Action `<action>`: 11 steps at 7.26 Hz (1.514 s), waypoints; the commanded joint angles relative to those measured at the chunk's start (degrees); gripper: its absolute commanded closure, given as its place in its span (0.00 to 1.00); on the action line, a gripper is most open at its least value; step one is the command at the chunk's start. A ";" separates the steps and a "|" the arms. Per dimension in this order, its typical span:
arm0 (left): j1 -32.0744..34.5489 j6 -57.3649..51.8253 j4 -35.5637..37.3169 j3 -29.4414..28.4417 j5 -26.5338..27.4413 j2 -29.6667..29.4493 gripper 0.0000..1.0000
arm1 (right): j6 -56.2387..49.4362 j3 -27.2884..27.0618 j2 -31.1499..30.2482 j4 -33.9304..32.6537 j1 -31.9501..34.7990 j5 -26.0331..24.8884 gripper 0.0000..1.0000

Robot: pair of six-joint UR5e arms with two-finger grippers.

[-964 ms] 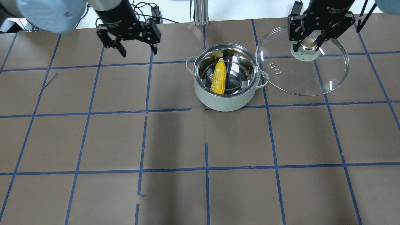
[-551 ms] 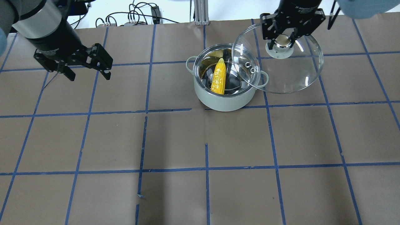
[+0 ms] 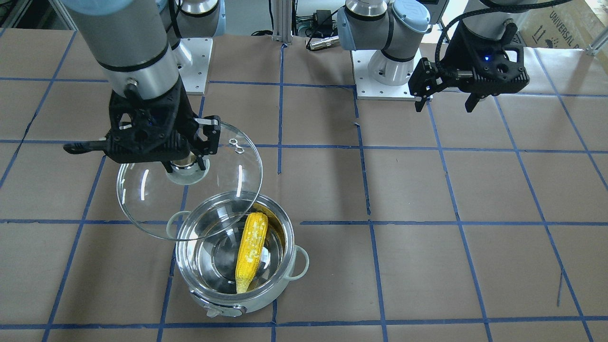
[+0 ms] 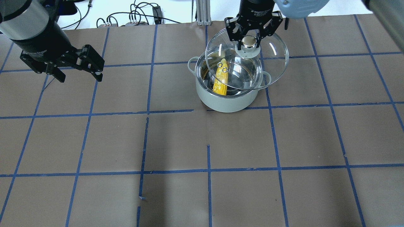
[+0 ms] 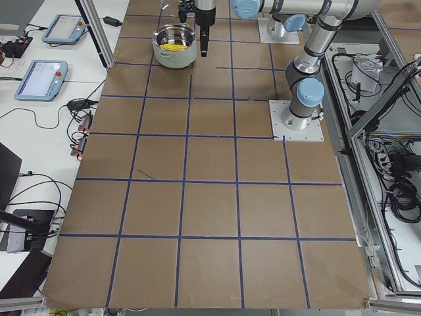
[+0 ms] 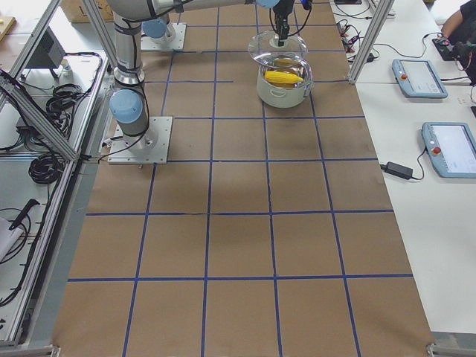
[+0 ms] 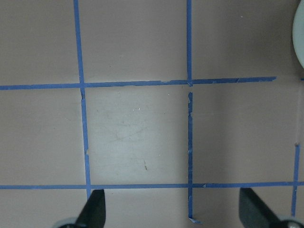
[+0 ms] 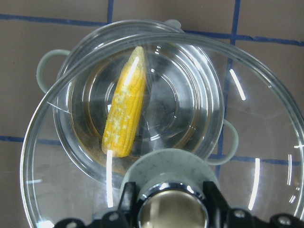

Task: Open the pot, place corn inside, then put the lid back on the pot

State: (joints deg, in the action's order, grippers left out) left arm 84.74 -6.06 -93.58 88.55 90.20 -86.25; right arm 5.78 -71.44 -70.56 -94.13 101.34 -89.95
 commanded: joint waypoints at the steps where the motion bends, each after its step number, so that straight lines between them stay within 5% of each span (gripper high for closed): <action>1: 1.39 1.22 -1.60 -3.38 -0.29 -2.69 0.00 | 2.04 0.16 5.68 -6.04 0.88 0.04 0.74; 11: 2.19 4.04 -1.08 -0.40 0.16 -1.90 0.00 | 2.22 -0.10 10.80 -10.28 2.02 0.39 0.74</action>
State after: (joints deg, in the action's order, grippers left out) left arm 86.92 -2.02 -94.71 88.12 90.35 -88.03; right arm 8.17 -71.52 -59.96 -104.41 103.30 -89.39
